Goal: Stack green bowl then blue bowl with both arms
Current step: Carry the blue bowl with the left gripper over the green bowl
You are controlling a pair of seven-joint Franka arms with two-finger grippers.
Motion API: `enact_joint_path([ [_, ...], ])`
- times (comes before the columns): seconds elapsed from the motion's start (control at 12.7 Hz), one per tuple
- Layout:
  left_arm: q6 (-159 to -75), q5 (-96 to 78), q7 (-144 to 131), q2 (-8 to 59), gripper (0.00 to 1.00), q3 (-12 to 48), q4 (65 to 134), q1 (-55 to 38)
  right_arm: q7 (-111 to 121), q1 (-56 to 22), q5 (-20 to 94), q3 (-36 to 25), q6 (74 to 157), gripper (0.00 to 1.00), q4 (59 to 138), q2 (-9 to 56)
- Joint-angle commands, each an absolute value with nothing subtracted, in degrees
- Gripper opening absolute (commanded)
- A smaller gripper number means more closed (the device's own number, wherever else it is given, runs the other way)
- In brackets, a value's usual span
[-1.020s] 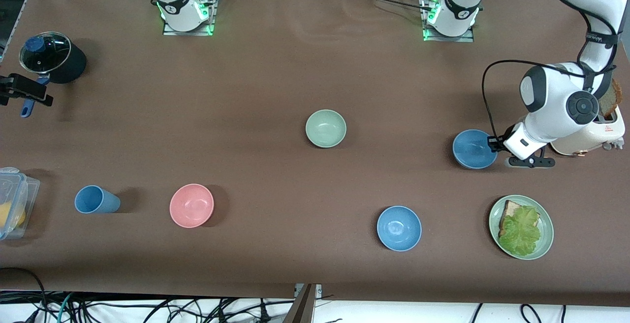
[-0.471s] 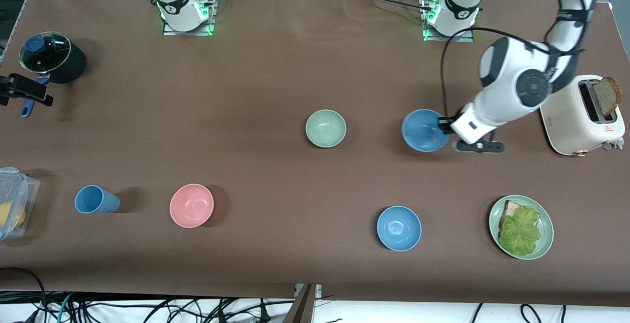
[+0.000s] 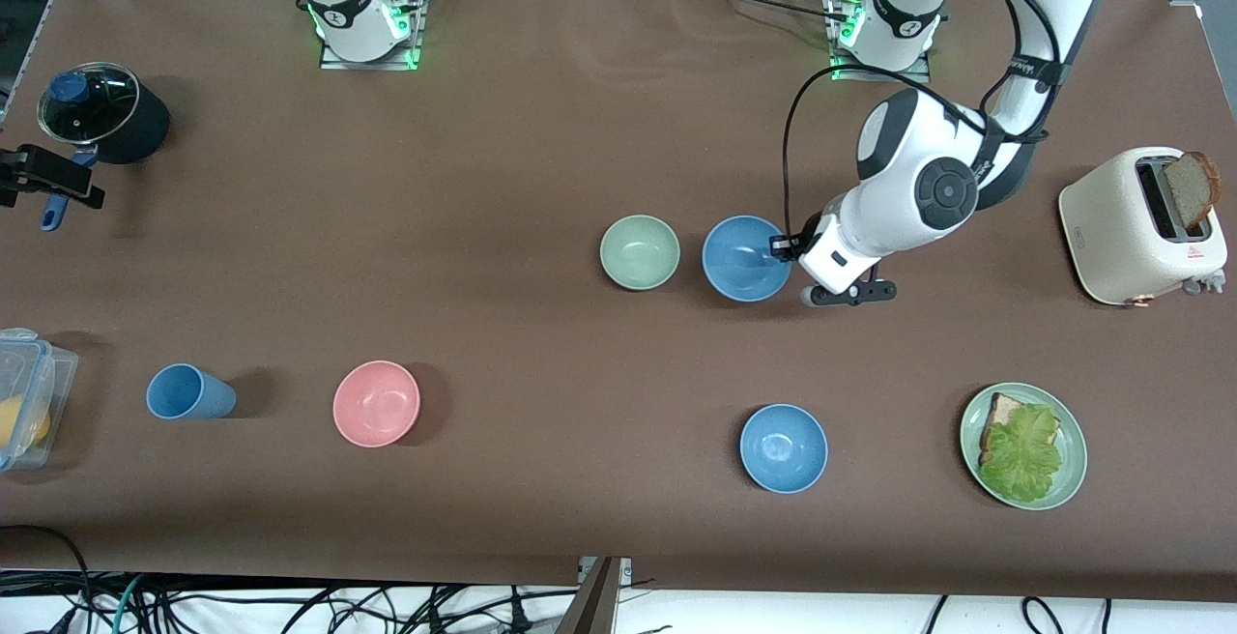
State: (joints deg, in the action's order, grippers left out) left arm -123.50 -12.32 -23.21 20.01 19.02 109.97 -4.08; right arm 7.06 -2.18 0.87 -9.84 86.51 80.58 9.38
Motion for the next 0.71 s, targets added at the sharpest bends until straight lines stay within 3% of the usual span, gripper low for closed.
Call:
enact_joint_path([
  [0.0,-122.61,-13.45,-26.09,23.29,0.00,19.95,105.56,-6.49,7.73,-1.32,-0.09,-9.14,86.92,1.00,81.21,9.05],
  [0.63,-132.52,-16.79,-26.37,27.24,0.00,20.57,106.44,-12.65,7.73,-1.41,-0.62,-8.96,86.84,1.00,81.21,8.96],
])
